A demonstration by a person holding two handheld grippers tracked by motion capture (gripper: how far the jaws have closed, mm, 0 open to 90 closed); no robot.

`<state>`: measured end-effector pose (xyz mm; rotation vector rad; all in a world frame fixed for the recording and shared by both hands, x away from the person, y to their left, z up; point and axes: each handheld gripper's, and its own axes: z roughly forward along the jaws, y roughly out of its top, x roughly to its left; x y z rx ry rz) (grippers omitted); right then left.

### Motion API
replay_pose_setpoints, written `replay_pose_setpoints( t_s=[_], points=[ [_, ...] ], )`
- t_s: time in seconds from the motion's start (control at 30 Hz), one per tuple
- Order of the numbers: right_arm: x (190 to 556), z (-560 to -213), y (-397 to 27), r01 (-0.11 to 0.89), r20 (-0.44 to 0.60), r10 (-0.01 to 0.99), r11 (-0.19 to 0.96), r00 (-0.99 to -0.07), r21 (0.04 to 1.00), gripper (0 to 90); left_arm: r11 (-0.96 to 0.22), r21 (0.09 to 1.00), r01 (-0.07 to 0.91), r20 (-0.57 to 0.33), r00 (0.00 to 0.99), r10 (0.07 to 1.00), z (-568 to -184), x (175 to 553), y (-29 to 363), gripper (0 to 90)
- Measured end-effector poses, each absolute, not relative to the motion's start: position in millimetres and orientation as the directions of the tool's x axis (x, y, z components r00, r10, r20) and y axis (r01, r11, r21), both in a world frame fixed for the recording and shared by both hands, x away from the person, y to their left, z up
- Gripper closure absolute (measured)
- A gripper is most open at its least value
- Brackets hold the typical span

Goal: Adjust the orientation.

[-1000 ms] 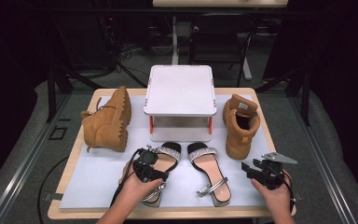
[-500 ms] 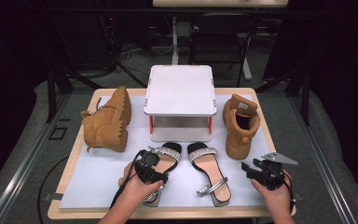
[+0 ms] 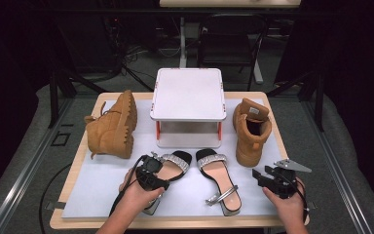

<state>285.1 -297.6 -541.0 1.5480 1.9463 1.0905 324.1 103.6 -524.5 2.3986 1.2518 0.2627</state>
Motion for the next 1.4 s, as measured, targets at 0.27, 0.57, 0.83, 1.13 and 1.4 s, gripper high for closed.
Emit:
replay_pose_setpoints(
  t_s=[0.27, 0.57, 0.83, 1.13, 1.4],
  points=[
    [284, -540, -297, 0.616, 0.139, 0.947, 0.073, -0.29, 0.784, 44.3, -0.488, 0.444, 0.752, 0.022, 0.535, 0.845, -524, 328, 116, 37.6],
    [286, -536, -286, 0.626, 0.111, 0.94, 0.125, -0.324, 0.77, 35.8, -0.466, 0.453, 0.76, 0.019, 0.514, 0.858, -525, 331, 129, 37.6],
    [280, -508, -259, 0.593, 0.085, 0.918, 0.178, -0.388, 0.785, 30.7, -0.453, 0.471, 0.757, -0.007, 0.516, 0.856, -526, 331, 133, 36.7],
    [292, -497, -203, 0.671, 0.119, 0.873, 0.269, -0.473, 0.691, 28.3, -0.433, 0.474, 0.767, -0.047, 0.513, 0.857, -527, 331, 137, 35.3],
    [303, -507, -182, 0.723, 0.113, 0.873, 0.313, -0.475, 0.616, 28.4, -0.429, 0.479, 0.766, -0.058, 0.515, 0.855, -527, 331, 139, 35.1]
  ],
)
